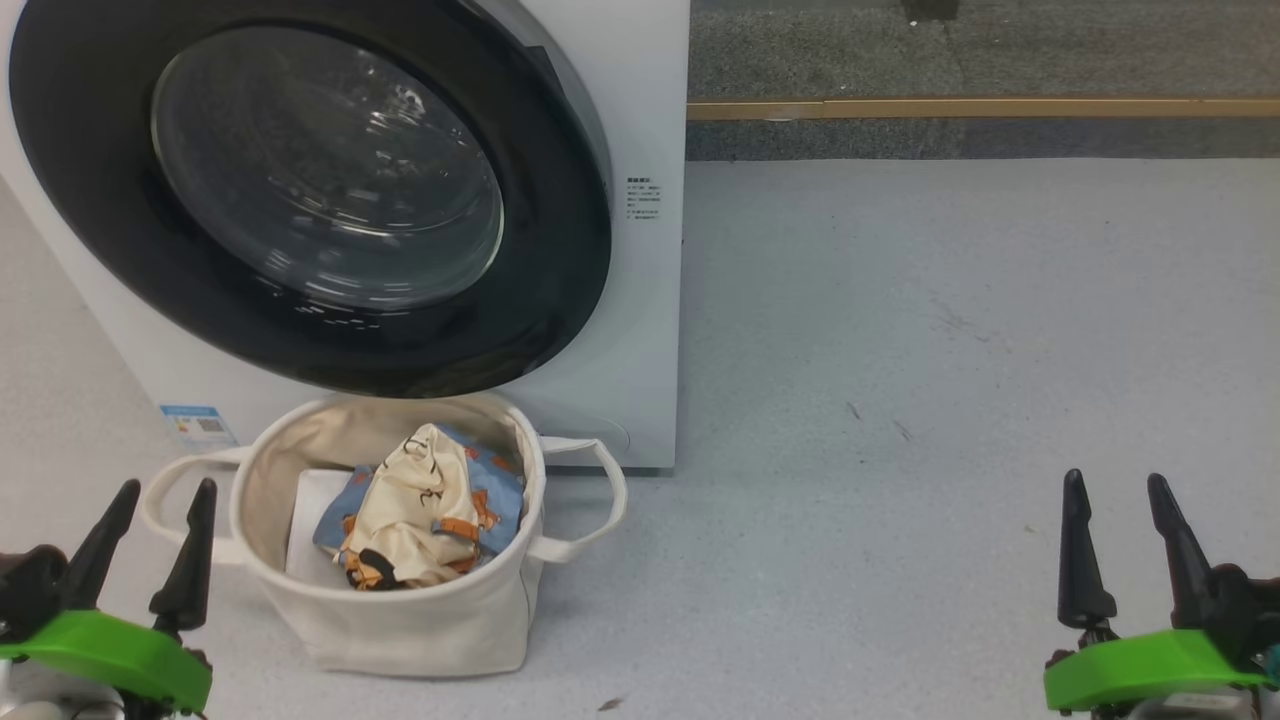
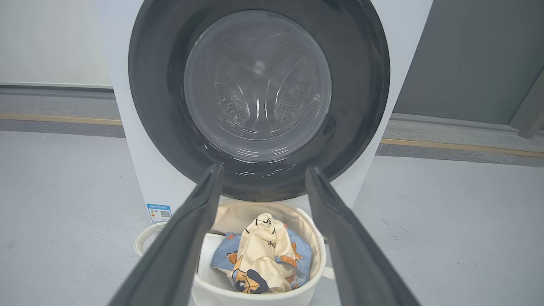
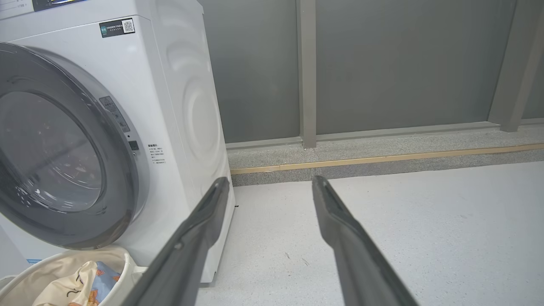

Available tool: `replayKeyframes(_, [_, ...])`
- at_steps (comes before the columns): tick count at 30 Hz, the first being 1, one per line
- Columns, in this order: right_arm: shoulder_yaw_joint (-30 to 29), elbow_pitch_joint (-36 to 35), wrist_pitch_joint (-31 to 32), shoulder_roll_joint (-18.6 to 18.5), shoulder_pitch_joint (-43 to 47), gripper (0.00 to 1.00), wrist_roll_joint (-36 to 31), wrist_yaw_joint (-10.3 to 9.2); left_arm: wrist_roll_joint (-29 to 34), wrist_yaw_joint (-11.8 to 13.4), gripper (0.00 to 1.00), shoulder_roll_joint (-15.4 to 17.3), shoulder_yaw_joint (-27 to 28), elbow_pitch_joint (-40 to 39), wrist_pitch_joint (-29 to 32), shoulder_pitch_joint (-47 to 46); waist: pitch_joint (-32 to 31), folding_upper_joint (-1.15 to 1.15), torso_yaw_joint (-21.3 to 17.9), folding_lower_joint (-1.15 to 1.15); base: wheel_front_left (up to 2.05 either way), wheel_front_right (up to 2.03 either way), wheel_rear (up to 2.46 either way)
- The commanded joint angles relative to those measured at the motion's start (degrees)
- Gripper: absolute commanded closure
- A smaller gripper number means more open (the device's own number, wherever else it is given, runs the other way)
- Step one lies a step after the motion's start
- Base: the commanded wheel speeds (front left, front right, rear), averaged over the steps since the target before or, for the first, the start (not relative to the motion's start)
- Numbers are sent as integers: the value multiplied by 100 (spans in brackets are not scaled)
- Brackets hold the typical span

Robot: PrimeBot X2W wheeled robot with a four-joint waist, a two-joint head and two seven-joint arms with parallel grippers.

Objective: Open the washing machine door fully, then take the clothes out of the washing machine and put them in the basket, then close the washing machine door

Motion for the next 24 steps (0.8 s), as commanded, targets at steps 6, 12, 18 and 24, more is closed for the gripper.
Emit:
replayKeyframes(6, [158,-230,-71,-75,-139,0,2,18,30,-31,0,267,331,-132,-69,-319,8,0,75,0,0,0,0])
replayKeyframes(12, [188,-220,-71,-111,-146,0,-6,18,39,-31,0,218,360,-130,-69,-305,-17,0,162,0,0,0,0])
replayKeyframes(18, [224,-210,-71,-108,-139,0,-10,18,17,-31,0,213,345,-112,-69,-281,-43,0,219,0,0,0,0])
replayKeyframes(24, [258,-199,-71,-110,-129,0,-13,18,-37,-31,0,227,307,-119,-69,-278,-38,0,245,0,0,0,0])
